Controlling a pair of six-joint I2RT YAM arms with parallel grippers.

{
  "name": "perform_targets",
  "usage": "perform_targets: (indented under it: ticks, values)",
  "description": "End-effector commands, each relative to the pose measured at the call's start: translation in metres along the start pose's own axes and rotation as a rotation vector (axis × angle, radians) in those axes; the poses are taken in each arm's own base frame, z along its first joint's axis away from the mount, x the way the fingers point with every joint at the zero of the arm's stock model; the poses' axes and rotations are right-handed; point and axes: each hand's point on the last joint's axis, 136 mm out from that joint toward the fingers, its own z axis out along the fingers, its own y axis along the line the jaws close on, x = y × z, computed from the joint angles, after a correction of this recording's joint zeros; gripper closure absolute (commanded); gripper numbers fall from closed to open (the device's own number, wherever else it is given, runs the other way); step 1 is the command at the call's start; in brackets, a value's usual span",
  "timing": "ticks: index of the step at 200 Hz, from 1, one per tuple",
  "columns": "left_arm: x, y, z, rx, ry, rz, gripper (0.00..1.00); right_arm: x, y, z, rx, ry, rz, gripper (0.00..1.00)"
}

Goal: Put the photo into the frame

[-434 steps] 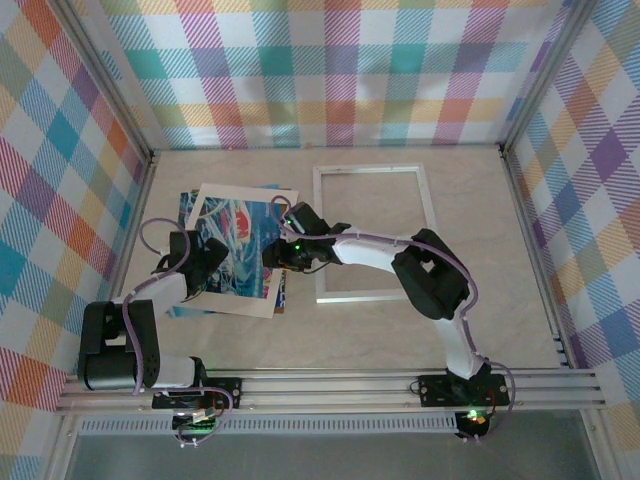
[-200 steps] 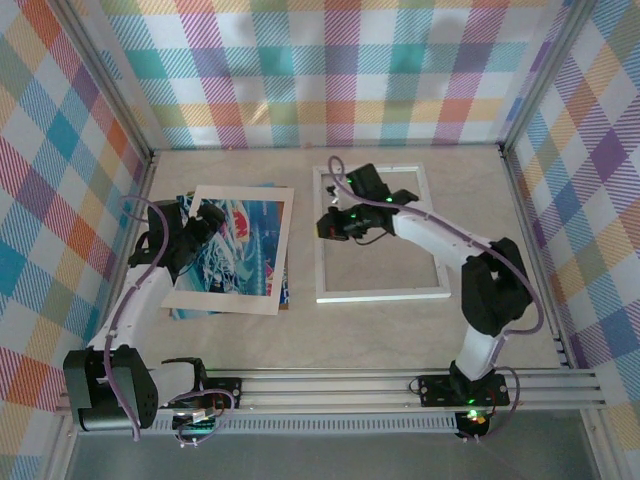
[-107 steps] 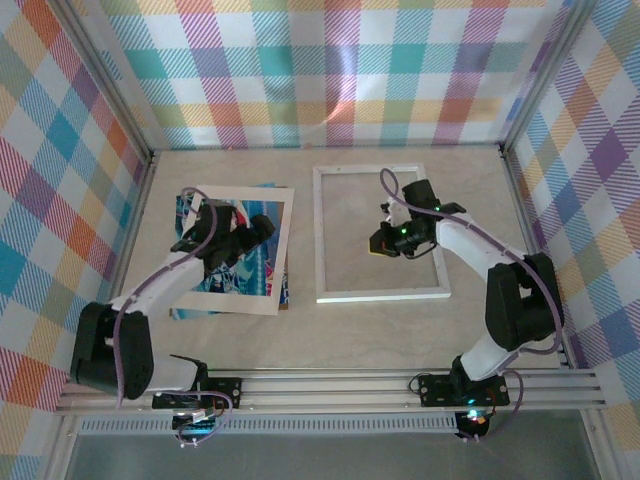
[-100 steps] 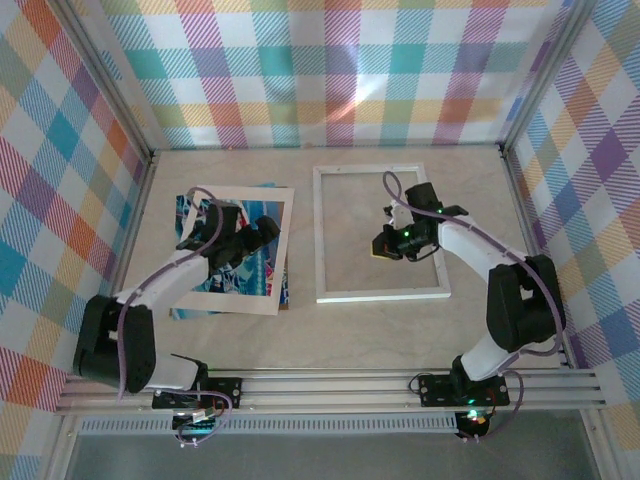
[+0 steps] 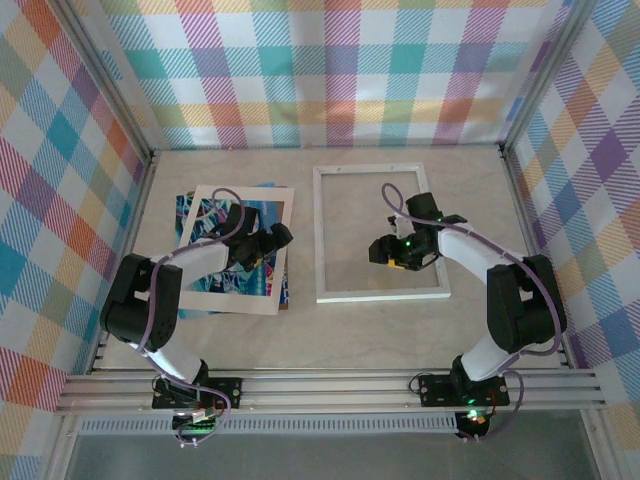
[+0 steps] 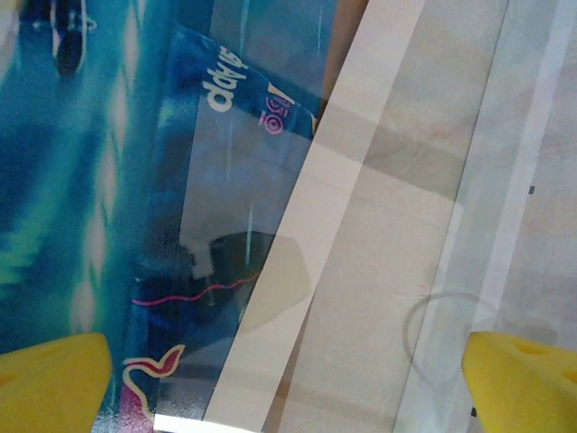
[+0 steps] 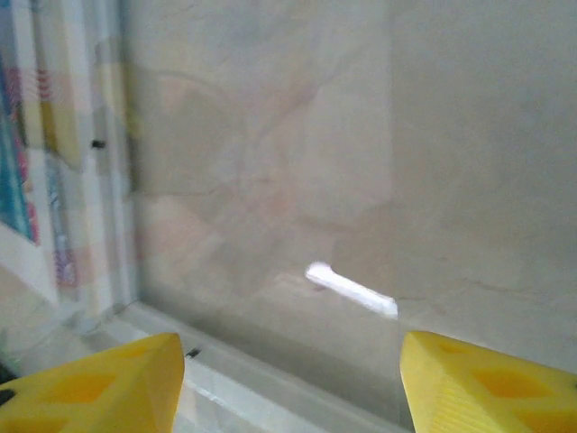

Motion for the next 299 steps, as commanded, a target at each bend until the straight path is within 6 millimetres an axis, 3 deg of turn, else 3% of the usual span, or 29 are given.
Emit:
perform_targets:
  ticks: [1,23,69,101,130,184,214,257,299]
  values:
    - [-0.005,-0.001,0.0,-0.037,-0.008,0.04,0.03,-0.027,-0.018,0.001,0.099,-0.066,-0.058,0.32]
    - [-0.006,0.0,0.001,-0.052,-0.005,0.054,0.07,-0.053,-0.013,0.006,0.088,-0.108,-0.091,0.31]
    - [-0.004,0.007,0.007,-0.087,0.012,0.053,0.09,-0.096,-0.01,0.036,0.039,-0.12,-0.155,0.31]
    - [-0.002,0.011,0.013,-0.103,0.025,0.047,0.08,-0.102,-0.001,0.055,-0.061,-0.088,-0.144,0.34]
    - [-0.001,0.013,0.017,-0.111,0.033,0.045,0.08,-0.095,0.019,0.055,-0.196,-0.084,-0.127,0.43]
    - [-0.002,0.011,0.02,-0.108,0.04,0.045,0.07,-0.089,0.033,0.039,-0.331,-0.089,-0.063,0.74]
    - [-0.011,0.007,0.011,-0.11,0.018,0.057,0.04,-0.093,0.032,0.018,-0.344,-0.117,-0.045,1.0]
    - [-0.039,-0.006,-0.023,-0.101,-0.078,0.083,0.0,-0.093,0.014,-0.005,-0.26,-0.141,-0.021,1.0]
    - [-0.047,0.0,-0.052,-0.105,-0.125,0.071,0.0,-0.093,-0.015,-0.025,-0.129,-0.151,-0.017,1.0]
